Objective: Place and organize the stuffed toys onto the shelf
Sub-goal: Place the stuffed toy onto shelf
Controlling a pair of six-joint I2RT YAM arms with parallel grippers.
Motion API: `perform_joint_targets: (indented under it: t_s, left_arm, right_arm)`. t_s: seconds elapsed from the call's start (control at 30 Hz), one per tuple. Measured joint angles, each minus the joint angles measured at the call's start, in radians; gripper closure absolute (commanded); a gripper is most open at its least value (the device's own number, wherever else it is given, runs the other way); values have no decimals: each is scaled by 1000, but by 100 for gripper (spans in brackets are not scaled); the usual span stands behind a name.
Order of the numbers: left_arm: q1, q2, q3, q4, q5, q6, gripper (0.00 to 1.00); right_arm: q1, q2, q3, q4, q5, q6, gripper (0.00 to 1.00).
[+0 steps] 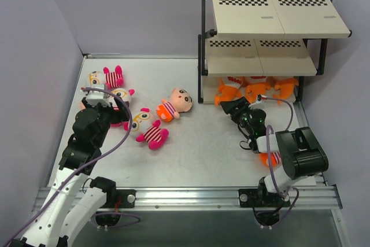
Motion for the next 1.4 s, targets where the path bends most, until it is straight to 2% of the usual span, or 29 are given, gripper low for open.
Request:
perform_joint_targets:
  t_s: [0.23, 0.4, 0.73, 0.9, 1.07, 1.1, 1.2, 1.33, 1.4]
  left_arm:
    - [-12, -15, -7, -1, -7, 0, 15]
    - [-19, -20, -10, -1, -14, 0, 15]
    - [-27, -30, -11, -3, -19, 0, 16]
    - [-32, -31, -11, -6, -23, 0, 15]
    - [-34, -32, -11, -8, -26, 0, 16]
    - [-35, -33, -11, -8, -26, 0, 15]
    - [-35, -34, -11, -8, -27, 0, 15]
    - [-35, -34, -11, -8, -28, 1, 15]
    - [-35, -34, -11, -8, -29, 1, 15]
  right_arm:
    - [72, -81, 1, -43, 181, 63, 30]
    - [88, -77, 25, -92, 282, 93, 30]
    - [101, 69, 101, -94, 368, 116, 32]
    - [107, 132, 130, -84, 386, 117, 36]
    - [107, 185, 159, -60, 388, 111, 48]
    - [107, 193, 163, -55, 388, 109, 54]
    - [108, 203, 171, -47, 386, 98, 64]
    - [108, 203, 181, -43, 381, 66, 85]
    - [108, 203, 189, -45, 378, 45, 91]
